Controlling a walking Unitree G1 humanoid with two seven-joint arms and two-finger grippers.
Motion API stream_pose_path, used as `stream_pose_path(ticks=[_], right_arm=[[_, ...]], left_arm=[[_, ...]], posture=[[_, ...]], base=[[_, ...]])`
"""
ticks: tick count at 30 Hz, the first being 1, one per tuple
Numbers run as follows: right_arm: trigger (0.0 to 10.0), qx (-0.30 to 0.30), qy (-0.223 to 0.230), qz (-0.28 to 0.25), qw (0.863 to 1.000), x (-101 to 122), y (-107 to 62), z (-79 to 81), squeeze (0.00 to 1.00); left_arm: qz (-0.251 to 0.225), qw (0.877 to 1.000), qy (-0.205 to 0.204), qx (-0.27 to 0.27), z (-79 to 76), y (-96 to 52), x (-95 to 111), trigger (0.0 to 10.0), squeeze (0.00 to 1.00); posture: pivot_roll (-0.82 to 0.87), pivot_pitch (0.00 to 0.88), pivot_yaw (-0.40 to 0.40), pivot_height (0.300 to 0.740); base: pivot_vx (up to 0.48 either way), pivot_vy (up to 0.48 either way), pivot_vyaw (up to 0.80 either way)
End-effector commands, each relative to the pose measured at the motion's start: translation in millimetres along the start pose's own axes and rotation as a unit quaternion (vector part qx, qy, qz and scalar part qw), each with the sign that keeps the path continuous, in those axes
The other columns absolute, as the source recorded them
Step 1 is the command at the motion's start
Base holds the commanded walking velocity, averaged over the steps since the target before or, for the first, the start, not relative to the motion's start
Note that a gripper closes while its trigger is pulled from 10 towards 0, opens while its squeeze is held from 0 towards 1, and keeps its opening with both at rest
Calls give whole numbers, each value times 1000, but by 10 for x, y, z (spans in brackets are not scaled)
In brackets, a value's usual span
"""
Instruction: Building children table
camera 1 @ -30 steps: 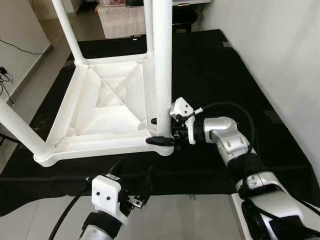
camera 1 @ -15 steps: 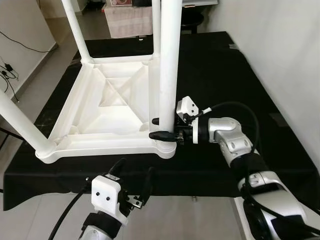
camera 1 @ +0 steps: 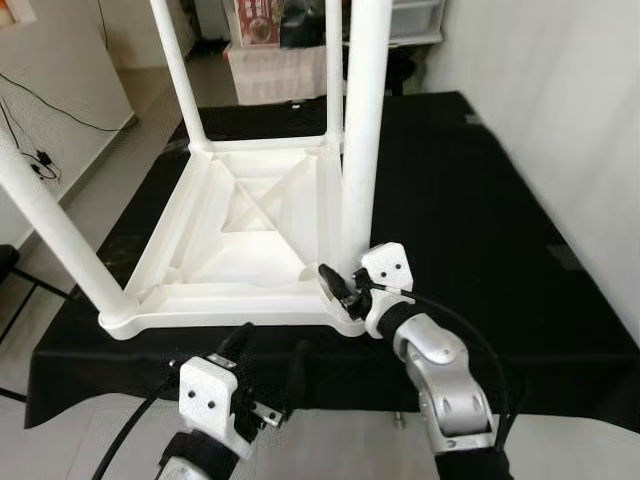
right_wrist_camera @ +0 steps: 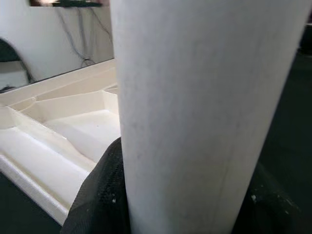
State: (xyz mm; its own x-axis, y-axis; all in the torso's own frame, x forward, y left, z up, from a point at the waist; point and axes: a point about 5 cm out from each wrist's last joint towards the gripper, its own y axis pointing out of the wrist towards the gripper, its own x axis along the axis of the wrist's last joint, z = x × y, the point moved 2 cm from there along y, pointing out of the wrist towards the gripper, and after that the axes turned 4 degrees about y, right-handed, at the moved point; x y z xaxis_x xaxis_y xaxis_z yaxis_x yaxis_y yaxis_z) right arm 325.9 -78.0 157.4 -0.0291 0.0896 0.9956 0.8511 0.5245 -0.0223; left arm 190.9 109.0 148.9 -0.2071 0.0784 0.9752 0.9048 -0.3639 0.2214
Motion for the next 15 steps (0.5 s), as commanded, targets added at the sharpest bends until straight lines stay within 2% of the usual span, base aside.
stream_pose_path(ticks=[1,2,3,4,5,7,9,10,11,13,14,15], right_arm=[[9843,9,6,51,999,-203,3,-34,0],[10000,36,6,32,999,-95,47,5,0],[10000,36,6,32,999,-95,47,5,0],[10000,93,17,6,996,41,100,80,1000],[10000,142,26,-17,989,159,129,139,1000],[10000,248,48,-39,967,350,99,253,1000],[10000,293,46,-43,954,410,73,270,1000],[10000,334,33,-40,941,409,61,257,1000],[10000,385,27,-29,922,401,54,248,1000],[10000,385,27,-29,922,401,54,248,1000],[10000,419,24,-22,908,398,44,234,1000],[10000,419,24,-22,908,398,44,234,1000]], left_arm=[[9,1000,2,1,13,-19,-24,10000,0],[9,1000,3,3,16,-18,-23,10000,0],[9,1000,3,3,16,-18,-23,10000,0],[8,1000,3,3,17,-15,-22,10000,0],[8,1000,2,2,16,-10,-24,10000,0],[8,1000,0,-1,13,-1,-29,10000,0],[8,1000,-1,-3,11,7,-32,10000,0],[8,1000,-1,-4,5,15,-34,10000,0],[7,1000,-1,-3,3,19,-37,10000,0],[7,1000,-1,-3,3,19,-37,10000,0],[7,1000,-1,-3,1,22,-38,10000,0],[7,1000,-1,-3,1,22,-38,10000,0]], posture=[[-7,136,51,740],[-5,136,48,740],[-5,136,48,740],[-8,135,51,740],[-8,133,50,740],[-6,129,51,740],[-6,129,51,740],[4,125,48,740],[7,124,44,740],[7,124,44,740],[7,122,44,740],[7,122,44,740]], base=[[0,0,0],[0,0,0],[0,0,0],[0,0,0],[0,0,0],[0,0,0],[0,0,0],[0,0,0],[0,0,0],[0,0,0],[0,0,0],[0,0,0]])
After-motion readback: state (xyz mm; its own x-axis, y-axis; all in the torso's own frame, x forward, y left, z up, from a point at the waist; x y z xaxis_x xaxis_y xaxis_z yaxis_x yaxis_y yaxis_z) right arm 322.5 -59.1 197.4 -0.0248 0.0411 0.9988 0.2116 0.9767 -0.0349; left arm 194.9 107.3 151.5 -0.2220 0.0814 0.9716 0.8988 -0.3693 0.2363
